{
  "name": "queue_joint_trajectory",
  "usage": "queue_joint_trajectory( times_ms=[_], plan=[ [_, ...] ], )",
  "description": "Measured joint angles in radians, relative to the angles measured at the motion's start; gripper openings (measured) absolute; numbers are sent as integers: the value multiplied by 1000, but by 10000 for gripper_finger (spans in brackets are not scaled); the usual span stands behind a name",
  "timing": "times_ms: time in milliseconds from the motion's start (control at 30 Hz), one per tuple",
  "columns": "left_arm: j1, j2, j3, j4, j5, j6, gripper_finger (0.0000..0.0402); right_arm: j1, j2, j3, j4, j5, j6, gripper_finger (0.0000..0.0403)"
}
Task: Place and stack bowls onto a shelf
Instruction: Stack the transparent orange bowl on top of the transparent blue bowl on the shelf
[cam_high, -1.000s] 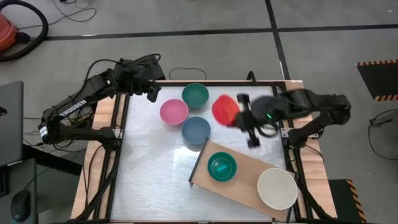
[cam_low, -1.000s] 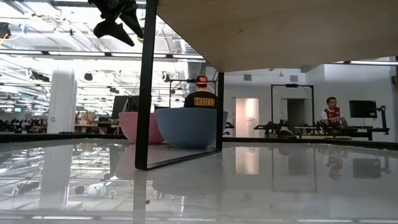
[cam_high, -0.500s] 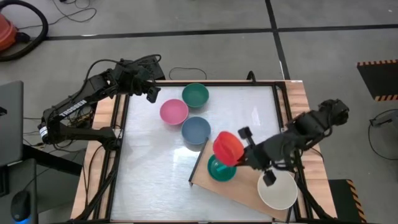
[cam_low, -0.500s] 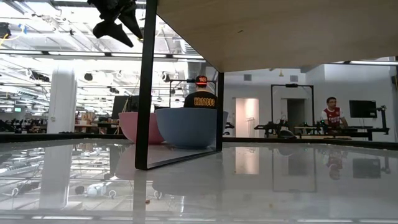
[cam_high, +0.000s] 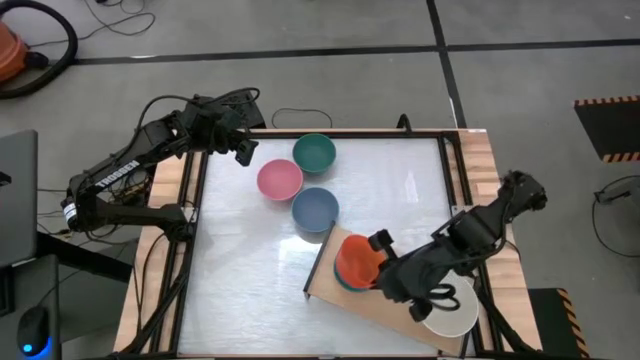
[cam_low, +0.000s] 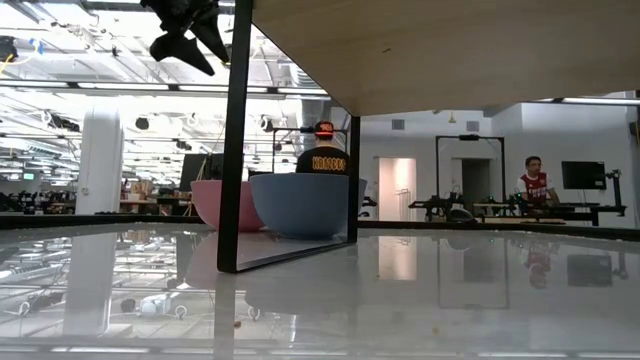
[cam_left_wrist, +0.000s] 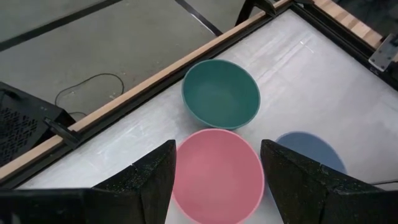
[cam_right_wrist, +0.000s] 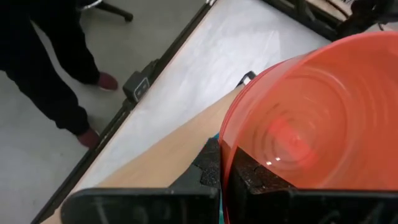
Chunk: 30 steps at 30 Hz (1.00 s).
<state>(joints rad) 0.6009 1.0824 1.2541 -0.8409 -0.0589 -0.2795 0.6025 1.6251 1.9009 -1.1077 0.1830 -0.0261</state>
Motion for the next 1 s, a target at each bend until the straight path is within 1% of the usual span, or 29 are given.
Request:
queue_joint_trajectory(
  times_ms=[200,433,633,1000],
  plan=[
    [0,0,0,0,0,7,219,2,14,1,-22,-1,-5,22],
    [0,0,0,0,-6,33,219,-15,28,1,-72,-56,-10,22],
    [0,0,0,0,-6,33,219,-20,52,0,-111,-56,-84,22],
    [0,0,0,0,-6,23,219,-5,66,-1,-171,-56,-90,22]
  ],
)
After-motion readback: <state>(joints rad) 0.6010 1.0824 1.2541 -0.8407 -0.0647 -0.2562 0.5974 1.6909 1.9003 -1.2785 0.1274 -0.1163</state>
